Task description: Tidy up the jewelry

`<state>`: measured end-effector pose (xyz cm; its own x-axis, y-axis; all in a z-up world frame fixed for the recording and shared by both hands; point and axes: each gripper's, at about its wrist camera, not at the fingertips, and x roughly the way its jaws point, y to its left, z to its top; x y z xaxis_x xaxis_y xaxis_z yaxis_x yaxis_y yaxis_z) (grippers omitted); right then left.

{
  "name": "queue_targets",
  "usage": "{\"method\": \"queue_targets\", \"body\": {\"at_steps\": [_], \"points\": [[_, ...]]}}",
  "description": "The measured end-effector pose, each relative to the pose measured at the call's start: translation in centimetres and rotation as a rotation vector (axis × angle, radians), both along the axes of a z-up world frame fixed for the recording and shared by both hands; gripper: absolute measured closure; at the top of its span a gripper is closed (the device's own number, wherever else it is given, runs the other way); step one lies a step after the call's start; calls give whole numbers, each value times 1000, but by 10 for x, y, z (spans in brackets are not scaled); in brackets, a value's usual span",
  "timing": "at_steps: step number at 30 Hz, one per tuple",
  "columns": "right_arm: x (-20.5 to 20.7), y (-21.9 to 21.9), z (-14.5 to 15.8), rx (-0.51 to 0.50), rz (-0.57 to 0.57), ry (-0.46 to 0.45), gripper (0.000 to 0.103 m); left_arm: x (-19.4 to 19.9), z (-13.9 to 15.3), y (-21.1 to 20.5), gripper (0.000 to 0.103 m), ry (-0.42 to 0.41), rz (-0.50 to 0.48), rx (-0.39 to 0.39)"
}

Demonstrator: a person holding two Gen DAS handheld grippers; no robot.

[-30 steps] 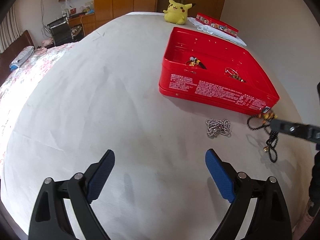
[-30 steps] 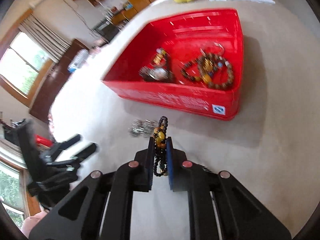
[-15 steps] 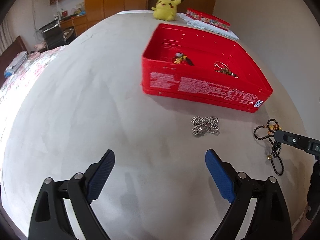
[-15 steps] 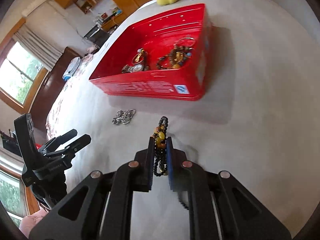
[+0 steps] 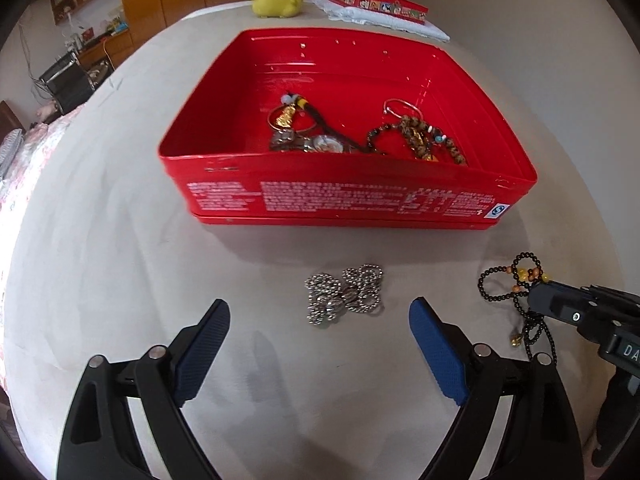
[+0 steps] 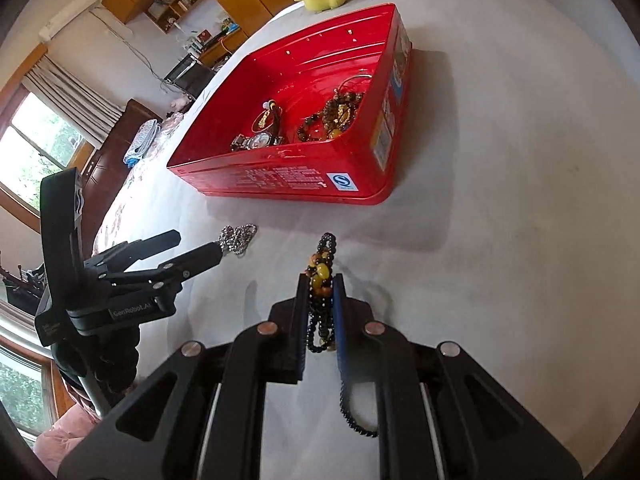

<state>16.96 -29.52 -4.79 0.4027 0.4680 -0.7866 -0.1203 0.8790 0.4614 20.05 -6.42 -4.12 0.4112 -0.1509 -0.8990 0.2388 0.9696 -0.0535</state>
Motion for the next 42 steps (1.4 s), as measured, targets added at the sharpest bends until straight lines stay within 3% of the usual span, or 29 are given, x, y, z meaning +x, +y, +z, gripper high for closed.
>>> {"method": "queue_targets", "body": {"at_steps": [2,5,7,8,13,21,24,32,36,42], "points": [[2,-1,-1,5,1,1,93,0,-2,-1,13,9,-6,-2],[2,-1,-3,11,2,2,93,1,-8,-4,22,39,-17,-21],[3,-1,-4,13,1,3,93,4,-15,-7,41,86,-28,-41],[4,-1,-4,15,0,4,93,5,-17,-8,41,93,-30,-39],[5,-4,-6,17,-5,8,93,5,-17,-12,59,80,-38,-34],[7,-3,-8,15,-6,14,93,10,-18,-12,70,87,-45,-65],[6,-2,-8,14,-7,15,93,13,-19,-11,87,87,-32,-73],[8,-3,-11,14,-11,21,93,14,-16,-8,87,114,-40,-128],[8,-3,-11,14,-9,20,93,17,-14,-8,60,112,-28,-112],[8,-3,-12,17,-7,21,93,26,-15,-13,59,115,-19,-106]]}}
